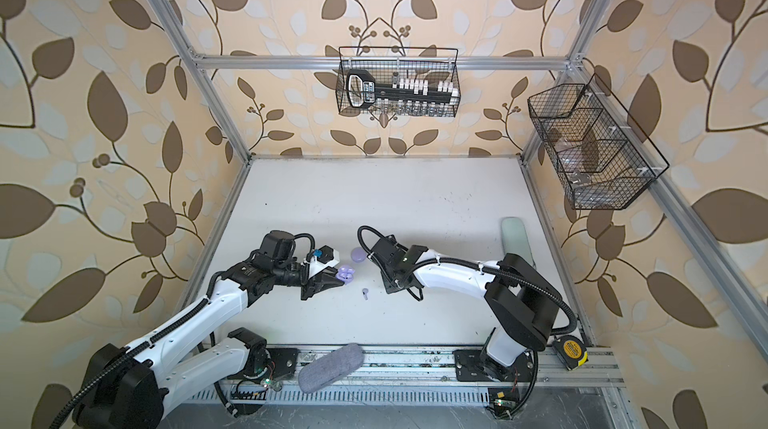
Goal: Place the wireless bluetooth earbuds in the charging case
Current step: 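Lower the open right gripper around another lavender earbud on the table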
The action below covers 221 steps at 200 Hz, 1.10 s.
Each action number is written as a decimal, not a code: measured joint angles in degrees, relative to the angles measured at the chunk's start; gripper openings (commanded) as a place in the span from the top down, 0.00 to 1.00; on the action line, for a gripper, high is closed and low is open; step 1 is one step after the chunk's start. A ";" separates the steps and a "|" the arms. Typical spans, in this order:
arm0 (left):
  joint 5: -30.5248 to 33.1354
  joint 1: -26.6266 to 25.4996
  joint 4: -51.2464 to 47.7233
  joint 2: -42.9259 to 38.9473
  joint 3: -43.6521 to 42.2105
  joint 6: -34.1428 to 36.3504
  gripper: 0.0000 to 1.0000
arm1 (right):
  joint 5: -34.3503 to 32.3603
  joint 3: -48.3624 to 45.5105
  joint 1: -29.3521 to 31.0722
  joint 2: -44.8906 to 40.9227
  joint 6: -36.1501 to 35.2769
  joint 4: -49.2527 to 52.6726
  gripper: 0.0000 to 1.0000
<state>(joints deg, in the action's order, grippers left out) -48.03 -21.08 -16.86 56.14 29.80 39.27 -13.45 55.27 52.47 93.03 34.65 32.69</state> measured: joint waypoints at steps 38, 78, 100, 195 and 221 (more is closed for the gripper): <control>-0.13 -0.02 -0.72 0.00 -0.02 0.90 1.00 | -0.02 1.62 -0.48 1.57 -1.40 -0.02 0.67; -1.03 -0.02 -1.46 -0.79 -0.07 1.81 0.99 | -0.02 1.77 -1.22 2.89 -2.16 -0.13 0.68; -1.22 -0.02 -1.44 -2.40 -0.46 2.47 0.99 | 0.00 1.77 -1.44 3.39 -2.58 -0.22 0.68; -1.44 -0.39 -1.86 -3.17 -1.09 2.80 0.99 | 0.00 1.77 -1.44 3.91 -2.91 -0.81 0.69; -1.44 -0.39 -1.92 -3.17 -1.09 2.84 0.99 | 0.02 1.75 -1.31 4.26 -3.04 -0.85 0.69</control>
<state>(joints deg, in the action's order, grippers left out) -49.47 -21.47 -18.79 52.97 28.71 42.11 -13.43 57.01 51.16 97.30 31.62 31.83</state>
